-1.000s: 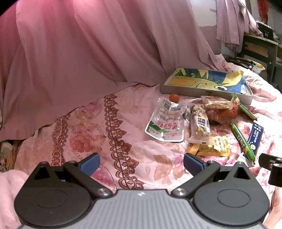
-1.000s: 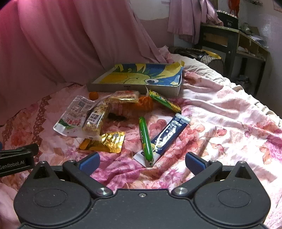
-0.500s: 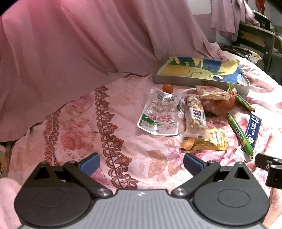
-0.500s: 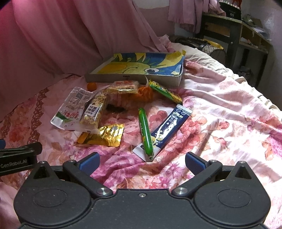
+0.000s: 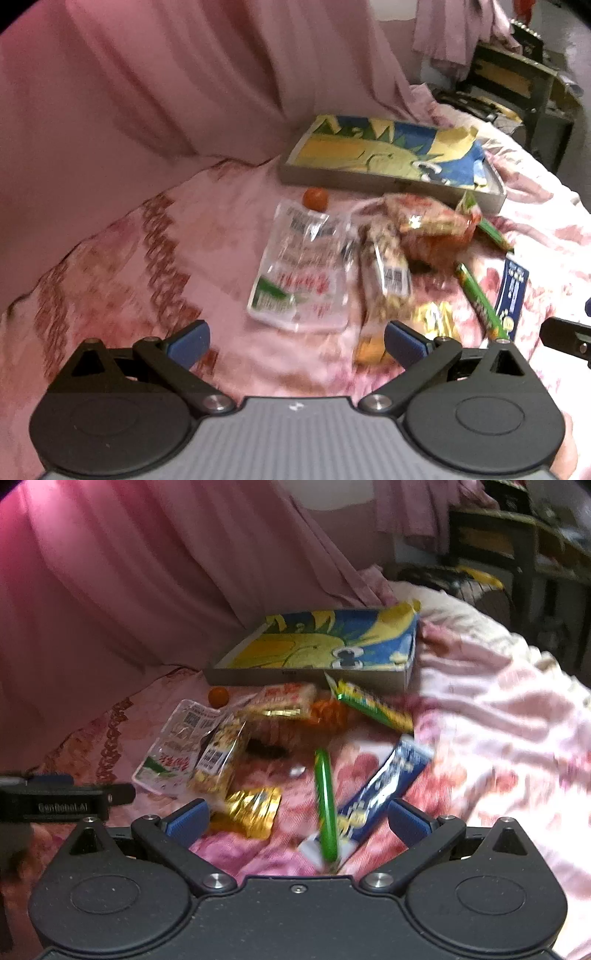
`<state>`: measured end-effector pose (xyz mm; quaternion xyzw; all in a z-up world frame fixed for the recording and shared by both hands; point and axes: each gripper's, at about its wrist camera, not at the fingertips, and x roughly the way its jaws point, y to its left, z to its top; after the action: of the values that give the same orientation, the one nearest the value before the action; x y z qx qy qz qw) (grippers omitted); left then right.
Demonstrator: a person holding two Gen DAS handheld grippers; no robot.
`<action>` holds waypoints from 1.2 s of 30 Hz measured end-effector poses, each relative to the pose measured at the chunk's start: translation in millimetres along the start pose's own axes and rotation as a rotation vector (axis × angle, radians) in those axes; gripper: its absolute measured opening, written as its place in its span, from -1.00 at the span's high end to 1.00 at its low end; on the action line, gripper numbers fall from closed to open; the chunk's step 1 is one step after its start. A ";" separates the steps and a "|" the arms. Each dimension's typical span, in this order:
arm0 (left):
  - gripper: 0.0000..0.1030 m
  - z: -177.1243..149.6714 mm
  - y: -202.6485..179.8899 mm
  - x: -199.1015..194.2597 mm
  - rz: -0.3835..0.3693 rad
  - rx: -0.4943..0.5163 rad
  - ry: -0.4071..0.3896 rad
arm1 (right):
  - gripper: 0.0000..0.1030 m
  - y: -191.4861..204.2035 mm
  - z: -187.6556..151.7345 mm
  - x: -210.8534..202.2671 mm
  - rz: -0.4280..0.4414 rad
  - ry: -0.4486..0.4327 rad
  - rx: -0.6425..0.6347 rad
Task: Organize snacks
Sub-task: 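Grasp the clear nut-bar bag with the left tool while the right tool grasps the green sausage stick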
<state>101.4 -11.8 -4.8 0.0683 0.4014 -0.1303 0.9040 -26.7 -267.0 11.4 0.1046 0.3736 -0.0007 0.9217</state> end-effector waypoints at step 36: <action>-0.21 36.4 -24.0 107.6 -0.373 0.001 0.038 | 0.15 -17.3 12.4 119.6 0.008 0.252 -0.036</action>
<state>189.5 -62.5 -60.9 -0.0041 0.4241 -0.2945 0.8564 66.7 -277.1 -65.6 0.0888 0.4858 0.0227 0.8692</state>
